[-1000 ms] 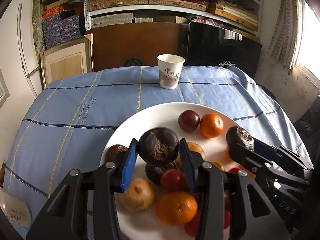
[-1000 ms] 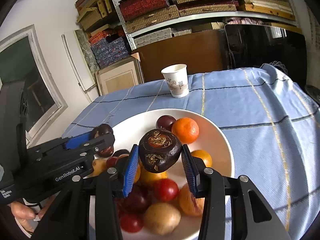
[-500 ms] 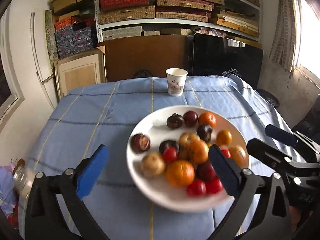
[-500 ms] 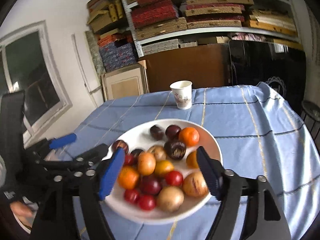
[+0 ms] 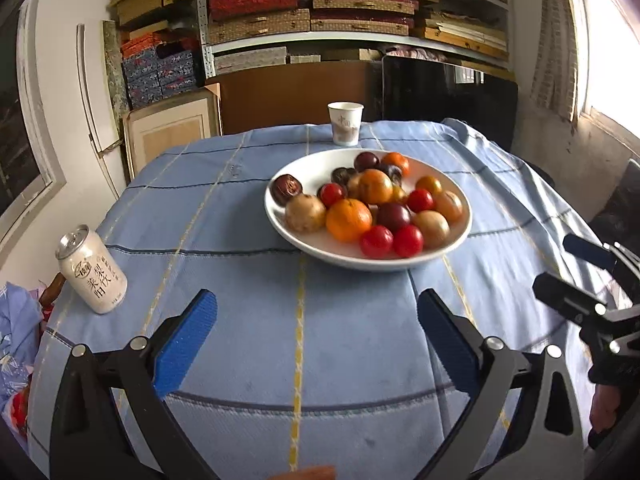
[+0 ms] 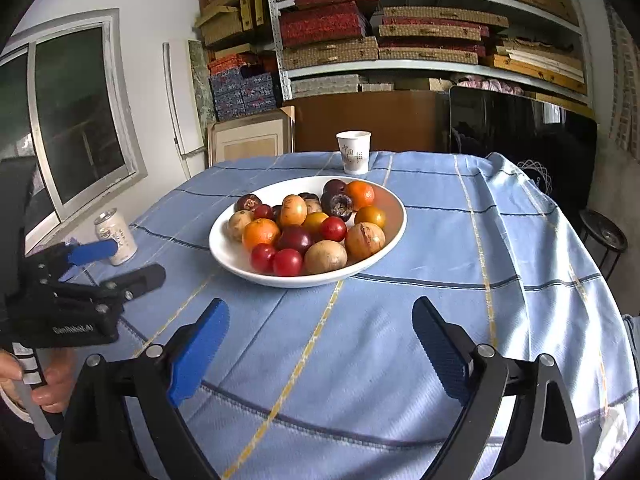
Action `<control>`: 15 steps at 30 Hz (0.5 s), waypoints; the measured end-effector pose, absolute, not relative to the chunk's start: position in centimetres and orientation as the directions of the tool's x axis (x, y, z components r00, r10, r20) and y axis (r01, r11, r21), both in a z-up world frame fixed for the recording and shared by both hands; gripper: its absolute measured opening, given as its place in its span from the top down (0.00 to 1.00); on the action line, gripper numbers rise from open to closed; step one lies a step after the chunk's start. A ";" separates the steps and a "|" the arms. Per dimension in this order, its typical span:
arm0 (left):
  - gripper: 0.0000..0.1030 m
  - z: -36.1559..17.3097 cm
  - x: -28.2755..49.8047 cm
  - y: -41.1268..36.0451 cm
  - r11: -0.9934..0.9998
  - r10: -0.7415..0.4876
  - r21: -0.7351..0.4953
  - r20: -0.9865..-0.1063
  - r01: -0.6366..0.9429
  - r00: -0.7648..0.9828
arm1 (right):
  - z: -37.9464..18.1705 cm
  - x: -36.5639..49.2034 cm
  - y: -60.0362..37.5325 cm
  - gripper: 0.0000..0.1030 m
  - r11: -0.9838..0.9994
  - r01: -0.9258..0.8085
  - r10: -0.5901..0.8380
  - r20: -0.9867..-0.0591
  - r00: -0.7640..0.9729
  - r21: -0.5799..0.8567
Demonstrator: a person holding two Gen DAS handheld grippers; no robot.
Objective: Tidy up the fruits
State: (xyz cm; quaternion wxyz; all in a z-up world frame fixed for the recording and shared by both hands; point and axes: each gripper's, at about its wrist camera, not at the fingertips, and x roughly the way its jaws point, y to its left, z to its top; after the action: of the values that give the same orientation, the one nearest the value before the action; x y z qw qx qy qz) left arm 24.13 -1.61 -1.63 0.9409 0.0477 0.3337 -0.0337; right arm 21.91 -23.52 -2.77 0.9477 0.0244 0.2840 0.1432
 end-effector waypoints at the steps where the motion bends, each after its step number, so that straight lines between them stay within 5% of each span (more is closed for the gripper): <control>1: 0.05 -1.7 23.9 -1.7 0.992 -0.026 0.077 -0.630 0.095 0.776 | -2.9 21.8 -23.6 0.08 0.959 -0.252 0.280 -0.532 0.799 0.125; 15: 0.05 -2.1 23.0 -0.8 0.995 -0.006 0.072 -0.631 0.067 0.776 | -3.8 21.6 -23.6 0.08 0.958 -0.251 0.283 -0.571 0.771 0.136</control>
State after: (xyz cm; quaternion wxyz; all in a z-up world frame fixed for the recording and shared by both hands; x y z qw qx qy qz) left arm 23.01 -0.76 -2.13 0.9411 0.0454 0.3344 -0.0194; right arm 21.63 -23.56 -3.77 0.9406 0.0261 0.3074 0.1418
